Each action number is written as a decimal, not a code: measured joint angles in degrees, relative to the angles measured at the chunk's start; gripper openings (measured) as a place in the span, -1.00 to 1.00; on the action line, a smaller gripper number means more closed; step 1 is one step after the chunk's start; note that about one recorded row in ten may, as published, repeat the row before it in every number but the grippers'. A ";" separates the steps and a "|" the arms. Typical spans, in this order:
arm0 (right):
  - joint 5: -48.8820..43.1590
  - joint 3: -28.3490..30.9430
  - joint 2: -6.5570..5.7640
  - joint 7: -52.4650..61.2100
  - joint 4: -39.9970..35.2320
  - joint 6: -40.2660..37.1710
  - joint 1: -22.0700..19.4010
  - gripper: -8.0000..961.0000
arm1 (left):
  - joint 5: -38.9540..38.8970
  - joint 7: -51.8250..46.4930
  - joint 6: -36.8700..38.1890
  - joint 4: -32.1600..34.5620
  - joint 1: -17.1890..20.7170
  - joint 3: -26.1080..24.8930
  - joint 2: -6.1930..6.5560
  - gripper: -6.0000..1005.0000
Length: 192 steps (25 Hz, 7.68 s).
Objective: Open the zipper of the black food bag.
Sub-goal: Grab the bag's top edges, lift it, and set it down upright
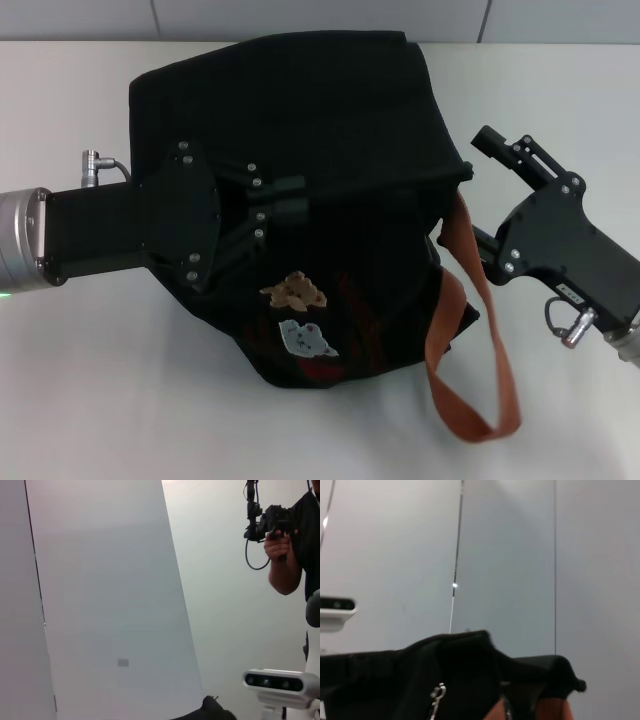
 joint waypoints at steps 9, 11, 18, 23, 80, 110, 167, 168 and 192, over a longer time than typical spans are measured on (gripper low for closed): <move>-0.13 -0.30 -0.09 -6.09 1.64 -0.22 0.42 0.39 | -0.01 -0.01 -0.51 -0.08 0.05 0.13 -0.15 -0.83; -0.39 -0.30 -0.11 -6.14 1.64 -0.56 0.76 0.38 | 0.00 -0.01 -0.81 -0.11 0.09 0.38 -0.20 -0.83; -0.59 -0.29 -0.06 -5.79 1.73 -0.76 2.15 0.30 | 0.01 0.54 -1.45 -0.83 -0.22 0.91 -0.27 -0.84; -0.90 -0.29 -0.07 -5.68 2.12 -0.37 3.18 0.18 | 0.01 0.58 -1.77 -0.86 -0.53 1.63 -0.35 -0.84; -2.50 3.40 -0.06 -5.59 2.27 -1.06 3.70 -0.33 | 0.01 0.61 -5.85 -0.86 -2.37 2.43 -0.42 -0.85; -4.53 2.37 -0.43 5.97 -1.09 4.53 5.57 -0.22 | 0.01 0.60 -6.23 -0.86 -2.52 3.12 -0.33 -0.85; -4.35 -10.02 -0.37 58.18 -22.47 -5.84 10.36 -0.03 | 0.92 0.61 -5.77 -0.79 -3.31 4.62 -0.33 -0.84; -4.31 -10.03 -0.35 58.00 -22.44 -5.35 10.38 -0.03 | 0.92 0.61 -5.80 -0.79 -3.33 4.63 -0.33 -0.84; -1.64 -9.78 -0.79 58.92 -26.49 -11.47 8.97 -0.05 | 0.87 0.60 -7.17 -0.52 -3.85 4.42 -0.24 -0.84</move>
